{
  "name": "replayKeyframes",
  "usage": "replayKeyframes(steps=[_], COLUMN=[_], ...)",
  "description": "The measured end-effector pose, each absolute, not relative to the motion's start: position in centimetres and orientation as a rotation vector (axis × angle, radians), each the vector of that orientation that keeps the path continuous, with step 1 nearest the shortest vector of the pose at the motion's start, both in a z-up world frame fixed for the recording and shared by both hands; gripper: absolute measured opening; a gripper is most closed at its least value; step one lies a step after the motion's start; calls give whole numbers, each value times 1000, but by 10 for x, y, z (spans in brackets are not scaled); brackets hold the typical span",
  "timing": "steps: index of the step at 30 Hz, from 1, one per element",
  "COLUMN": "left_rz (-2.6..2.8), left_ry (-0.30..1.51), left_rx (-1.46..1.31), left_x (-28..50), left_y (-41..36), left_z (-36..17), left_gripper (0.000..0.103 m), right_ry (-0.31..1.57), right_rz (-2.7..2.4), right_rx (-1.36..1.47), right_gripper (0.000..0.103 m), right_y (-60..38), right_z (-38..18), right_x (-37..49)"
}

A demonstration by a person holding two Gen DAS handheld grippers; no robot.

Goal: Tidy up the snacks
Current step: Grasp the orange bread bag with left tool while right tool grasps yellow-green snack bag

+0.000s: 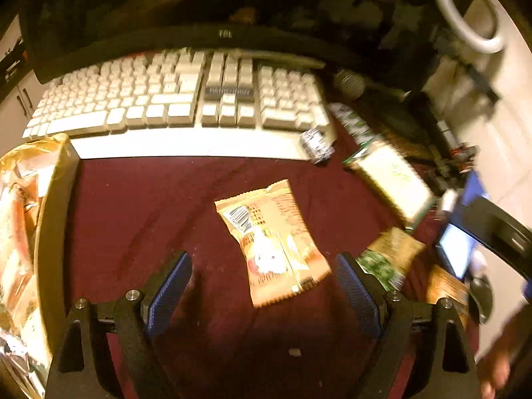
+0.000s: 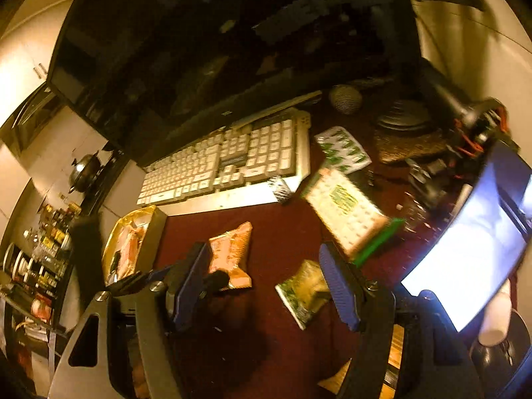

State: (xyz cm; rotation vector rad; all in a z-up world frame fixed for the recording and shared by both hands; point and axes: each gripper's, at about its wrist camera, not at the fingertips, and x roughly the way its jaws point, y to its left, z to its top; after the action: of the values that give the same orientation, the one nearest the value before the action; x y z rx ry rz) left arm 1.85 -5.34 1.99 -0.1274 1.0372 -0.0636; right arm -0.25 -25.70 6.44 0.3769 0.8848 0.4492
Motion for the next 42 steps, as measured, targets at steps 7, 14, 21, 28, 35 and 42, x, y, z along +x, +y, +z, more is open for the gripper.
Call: replayKeyframes(steps=[7, 14, 21, 28, 35, 42], left_rz=[-14, -5, 5, -5, -4, -2], left_ry=[1031, 970, 946, 939, 923, 870], left_rx=[-49, 4, 3, -13, -16, -38], left_x=[39, 30, 6, 8, 8, 5], left_y=[-70, -60, -32, -30, -30, -26], left_z=[2, 4, 6, 5, 4, 11], left_gripper=[83, 51, 51, 51, 51, 50], right_ry=[908, 959, 1043, 1080, 1018, 907], right_rz=[433, 413, 368, 266, 239, 274], right_rx=[414, 366, 242, 110, 13, 18], right_gripper=[68, 68, 68, 58, 41, 31], right_y=[-270, -257, -226, -207, -194, -182], right_z=[55, 48, 31, 12, 9, 33], right_x=[-9, -12, -11, 5, 21, 36])
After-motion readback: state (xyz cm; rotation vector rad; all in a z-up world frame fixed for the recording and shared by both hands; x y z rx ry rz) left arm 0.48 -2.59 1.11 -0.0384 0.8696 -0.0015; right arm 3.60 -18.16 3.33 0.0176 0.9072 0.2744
